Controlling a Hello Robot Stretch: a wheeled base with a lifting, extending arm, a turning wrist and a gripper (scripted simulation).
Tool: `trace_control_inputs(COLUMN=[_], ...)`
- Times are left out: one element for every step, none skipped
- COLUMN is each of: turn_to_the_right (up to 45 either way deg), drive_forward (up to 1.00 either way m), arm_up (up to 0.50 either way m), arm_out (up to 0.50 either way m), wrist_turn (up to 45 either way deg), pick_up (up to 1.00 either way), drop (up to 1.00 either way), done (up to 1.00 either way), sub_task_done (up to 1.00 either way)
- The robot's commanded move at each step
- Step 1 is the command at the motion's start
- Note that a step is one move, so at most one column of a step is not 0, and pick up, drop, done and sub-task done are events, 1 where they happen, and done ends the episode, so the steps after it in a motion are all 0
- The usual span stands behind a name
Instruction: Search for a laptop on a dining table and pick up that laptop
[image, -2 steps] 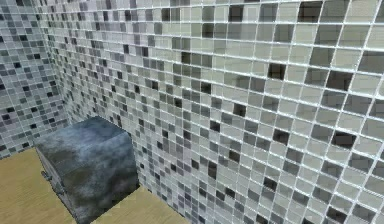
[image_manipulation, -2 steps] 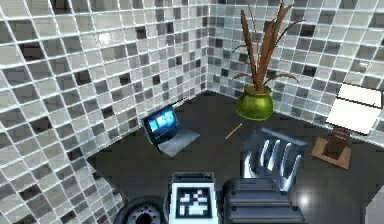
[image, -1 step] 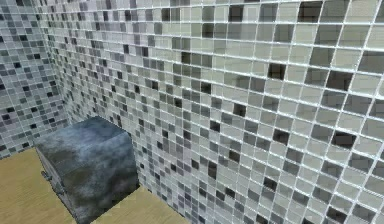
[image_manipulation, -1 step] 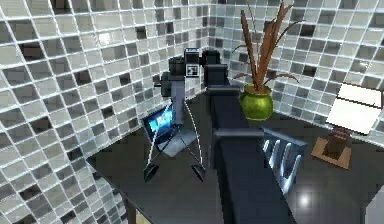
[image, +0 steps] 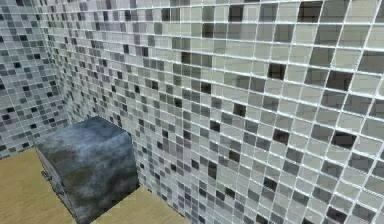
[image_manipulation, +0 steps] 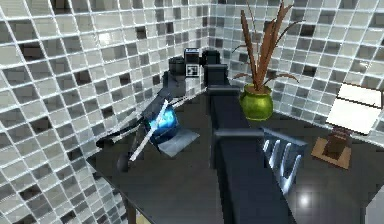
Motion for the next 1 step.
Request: trace_control_inputs(turn_to_the_right=[0.0], drive_forward=[0.0], arm_up=[0.0], arm_out=[0.0], wrist_turn=[45.0], pick_up=[0.0], drop=[0.0], done=[0.0], sub_task_done=[0.0])
